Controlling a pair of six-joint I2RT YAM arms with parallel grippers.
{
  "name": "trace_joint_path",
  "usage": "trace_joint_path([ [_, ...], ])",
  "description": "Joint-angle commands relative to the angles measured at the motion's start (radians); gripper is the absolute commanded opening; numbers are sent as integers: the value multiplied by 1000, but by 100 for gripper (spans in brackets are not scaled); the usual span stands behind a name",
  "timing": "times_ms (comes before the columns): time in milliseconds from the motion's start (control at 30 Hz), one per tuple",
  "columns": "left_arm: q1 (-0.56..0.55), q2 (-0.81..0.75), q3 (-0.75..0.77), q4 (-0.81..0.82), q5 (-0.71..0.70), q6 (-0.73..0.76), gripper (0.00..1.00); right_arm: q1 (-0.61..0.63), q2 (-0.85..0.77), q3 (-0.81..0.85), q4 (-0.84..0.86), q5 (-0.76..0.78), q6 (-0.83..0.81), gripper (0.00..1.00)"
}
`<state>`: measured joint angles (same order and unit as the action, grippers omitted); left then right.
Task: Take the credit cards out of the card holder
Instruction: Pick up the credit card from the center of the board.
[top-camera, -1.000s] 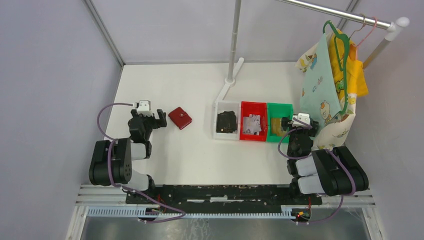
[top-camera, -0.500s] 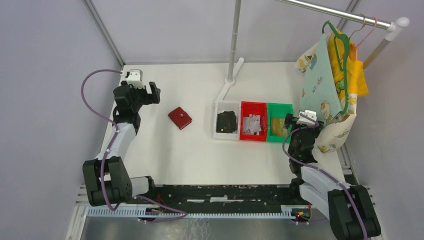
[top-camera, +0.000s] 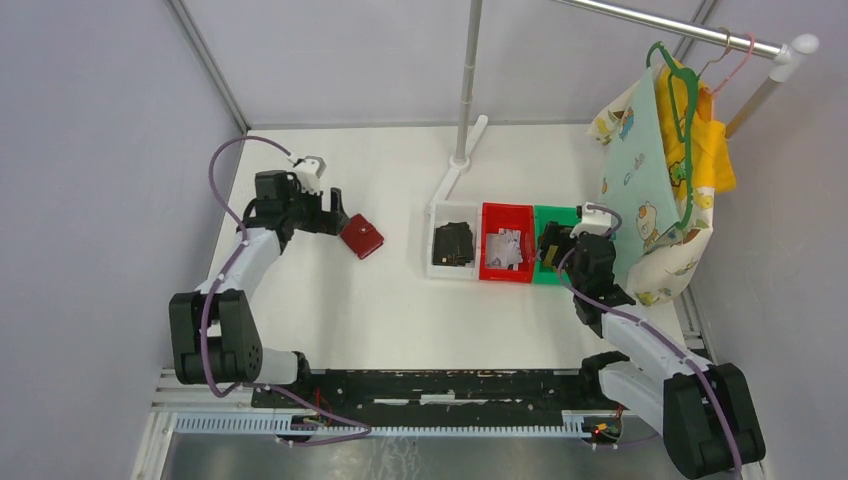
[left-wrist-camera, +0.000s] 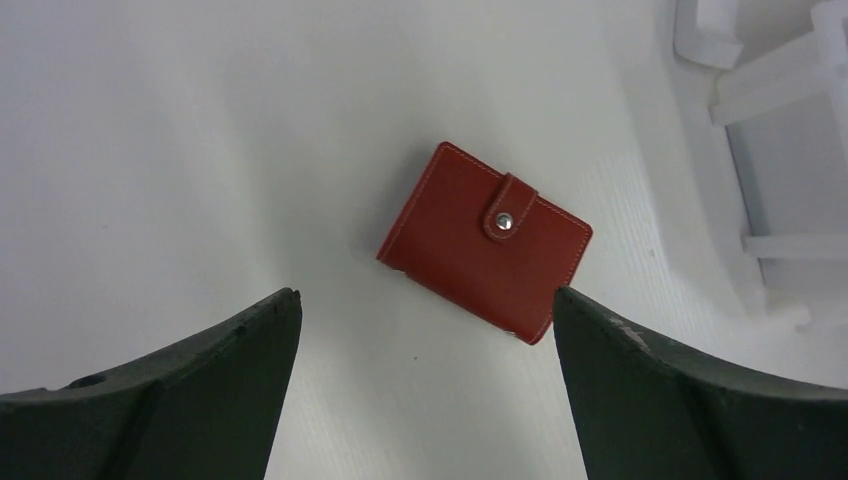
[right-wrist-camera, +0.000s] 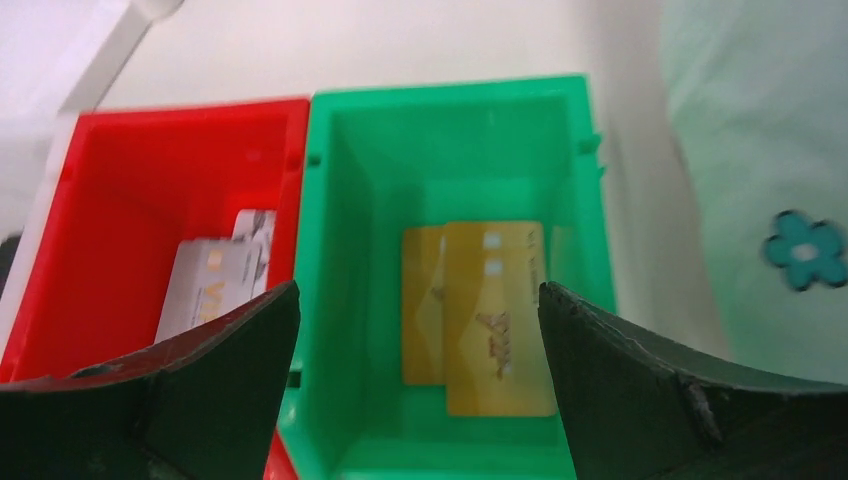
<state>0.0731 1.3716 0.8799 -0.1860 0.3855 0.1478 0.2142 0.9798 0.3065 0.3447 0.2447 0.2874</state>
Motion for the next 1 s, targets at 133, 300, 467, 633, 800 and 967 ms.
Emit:
trace_joint_path([
  [133,-116,128,97,-50,29,62,100,109,120,131,-77,-1,-9,88],
  [300,-142,195,137,-51,2,64,99,114,233,236,-140,30,-24,82],
  [467,-151,258,180,-38,-32,71,95,117,304,286,-157,9,-27,77],
  [633,-150,329,237,-47,-63,104,89,127,359,335,-176,-3,-18,69],
  [800,-151,393,268,-68,-80,146,75,146,391,366,-186,19,19,59],
  [967,-150,438,250,-97,-56,188,52,198,441,420,-213,78,21,52],
])
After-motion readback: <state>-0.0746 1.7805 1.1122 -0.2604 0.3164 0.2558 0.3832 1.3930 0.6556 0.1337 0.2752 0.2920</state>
